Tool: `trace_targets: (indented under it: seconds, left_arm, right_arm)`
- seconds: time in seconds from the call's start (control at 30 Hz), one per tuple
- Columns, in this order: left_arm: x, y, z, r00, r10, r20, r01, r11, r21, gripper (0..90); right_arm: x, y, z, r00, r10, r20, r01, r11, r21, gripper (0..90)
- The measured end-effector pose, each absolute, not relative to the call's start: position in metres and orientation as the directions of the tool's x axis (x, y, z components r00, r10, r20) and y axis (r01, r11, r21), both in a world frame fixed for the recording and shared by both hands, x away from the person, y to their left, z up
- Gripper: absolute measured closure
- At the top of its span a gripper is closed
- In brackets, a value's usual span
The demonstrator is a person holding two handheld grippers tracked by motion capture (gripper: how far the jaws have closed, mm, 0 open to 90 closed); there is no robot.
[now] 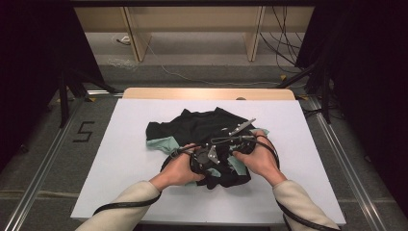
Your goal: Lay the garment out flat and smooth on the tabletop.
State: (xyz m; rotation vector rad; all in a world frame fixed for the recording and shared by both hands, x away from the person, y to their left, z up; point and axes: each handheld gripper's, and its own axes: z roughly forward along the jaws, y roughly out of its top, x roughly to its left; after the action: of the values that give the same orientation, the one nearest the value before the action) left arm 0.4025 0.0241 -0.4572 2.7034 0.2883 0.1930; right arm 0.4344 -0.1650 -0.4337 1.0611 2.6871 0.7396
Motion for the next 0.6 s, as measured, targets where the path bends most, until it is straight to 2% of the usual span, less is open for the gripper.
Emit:
trace_targets:
  seconds: [0.1,0.47,0.6]
  left_arm:
    - [0.400,0.027,-0.455,0.968,0.237,0.085,0.179,-0.885,0.429,88.2]
    - [0.366,0.083,-0.414,0.949,0.300,0.099,0.201,-0.815,0.544,89.2]
    - [0.347,0.105,-0.406,0.949,0.300,0.095,0.199,-0.806,0.558,89.2]
  right_arm:
    - [0.434,-0.166,-0.434,-0.733,0.680,0.036,0.602,0.622,0.501,88.1]
    - [0.425,-0.184,-0.436,-0.731,0.677,0.080,0.619,0.611,0.494,86.8]
    - [0.419,-0.188,-0.436,-0.735,0.672,0.091,0.623,0.614,0.485,85.9]
